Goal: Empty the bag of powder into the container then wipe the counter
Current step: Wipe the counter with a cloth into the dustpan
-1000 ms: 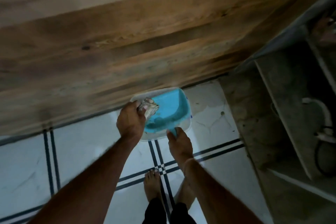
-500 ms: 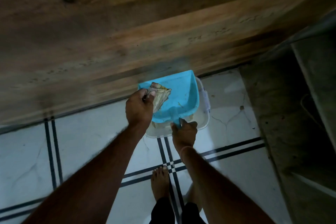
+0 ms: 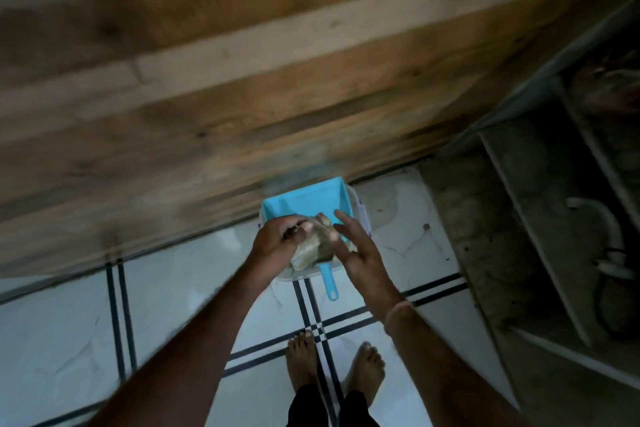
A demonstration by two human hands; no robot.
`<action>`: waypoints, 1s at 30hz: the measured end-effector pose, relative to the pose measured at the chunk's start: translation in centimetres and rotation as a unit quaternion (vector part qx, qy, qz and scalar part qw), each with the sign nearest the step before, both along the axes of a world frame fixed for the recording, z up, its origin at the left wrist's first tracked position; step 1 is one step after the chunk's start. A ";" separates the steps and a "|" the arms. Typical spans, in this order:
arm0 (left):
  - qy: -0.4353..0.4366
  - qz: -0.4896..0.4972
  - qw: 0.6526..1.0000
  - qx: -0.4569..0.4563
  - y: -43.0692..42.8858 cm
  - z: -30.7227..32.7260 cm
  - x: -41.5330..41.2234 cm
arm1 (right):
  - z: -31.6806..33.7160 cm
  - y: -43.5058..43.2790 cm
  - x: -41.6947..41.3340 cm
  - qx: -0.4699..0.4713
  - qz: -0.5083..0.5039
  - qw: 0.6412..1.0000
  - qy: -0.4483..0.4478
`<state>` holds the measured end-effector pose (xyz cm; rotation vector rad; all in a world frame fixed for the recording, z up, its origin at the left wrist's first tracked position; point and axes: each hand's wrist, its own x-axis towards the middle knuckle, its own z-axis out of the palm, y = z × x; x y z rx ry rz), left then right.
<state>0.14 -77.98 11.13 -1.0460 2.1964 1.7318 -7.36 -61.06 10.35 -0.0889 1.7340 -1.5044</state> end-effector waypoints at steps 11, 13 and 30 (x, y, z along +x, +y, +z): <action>0.050 0.001 0.990 0.132 7.2 30.4 -2.7 | 31.4 6.1 -2.4 -0.063 -0.101 0.990 -0.081; 0.078 -0.008 0.990 0.120 9.2 34.4 -3.7 | 35.7 7.9 -2.3 -0.083 -0.146 0.983 -0.077; 0.219 -0.190 0.956 0.041 30.9 47.6 -22.3 | 47.5 29.7 -14.8 -0.067 -0.390 0.907 0.143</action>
